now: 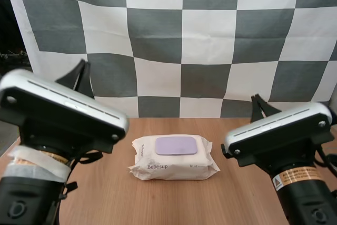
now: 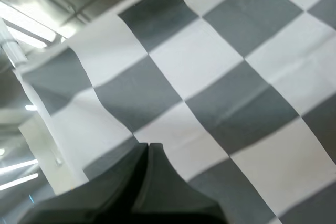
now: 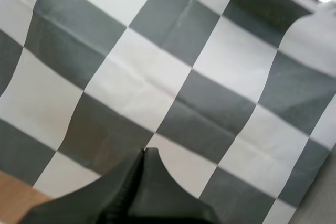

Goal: Open the wet wipes lid

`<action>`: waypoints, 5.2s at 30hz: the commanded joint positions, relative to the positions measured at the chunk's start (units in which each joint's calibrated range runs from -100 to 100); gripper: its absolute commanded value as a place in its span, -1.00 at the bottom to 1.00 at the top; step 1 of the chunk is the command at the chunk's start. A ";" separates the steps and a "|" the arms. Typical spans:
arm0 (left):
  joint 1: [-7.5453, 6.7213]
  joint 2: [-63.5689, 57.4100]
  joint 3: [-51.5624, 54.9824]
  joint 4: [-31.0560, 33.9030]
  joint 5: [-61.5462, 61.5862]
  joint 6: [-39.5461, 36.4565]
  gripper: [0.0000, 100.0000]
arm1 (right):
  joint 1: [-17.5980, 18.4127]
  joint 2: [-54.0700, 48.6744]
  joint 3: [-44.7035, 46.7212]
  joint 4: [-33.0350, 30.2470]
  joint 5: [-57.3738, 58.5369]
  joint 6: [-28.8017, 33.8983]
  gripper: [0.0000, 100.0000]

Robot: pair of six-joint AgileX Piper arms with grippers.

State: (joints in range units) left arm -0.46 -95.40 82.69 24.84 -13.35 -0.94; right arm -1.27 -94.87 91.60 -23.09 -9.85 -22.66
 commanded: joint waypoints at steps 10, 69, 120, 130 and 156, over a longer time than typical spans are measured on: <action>8.28 22.91 -11.38 -34.04 36.94 -1.85 -1.00 | 0.01 24.85 -10.27 -31.85 12.22 -0.05 -1.00; 25.76 77.39 -7.12 -82.24 113.35 92.60 0.34 | 20.87 68.83 -30.26 42.25 62.74 -41.64 0.21; 15.06 91.70 -9.36 -94.87 93.10 94.33 0.65 | 20.66 75.50 -30.26 21.52 46.70 -31.99 0.21; 15.06 91.70 -9.36 -94.87 93.10 94.33 0.30 | 20.66 75.64 -30.26 14.47 46.52 -27.52 0.21; 15.06 91.70 -9.36 -94.80 92.05 94.33 -1.00 | 20.66 79.82 -30.35 14.34 40.74 -25.41 -0.26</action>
State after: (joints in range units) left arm 14.61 -3.67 73.37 -70.09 78.69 92.44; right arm 19.41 -15.10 61.18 -8.73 31.00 -48.09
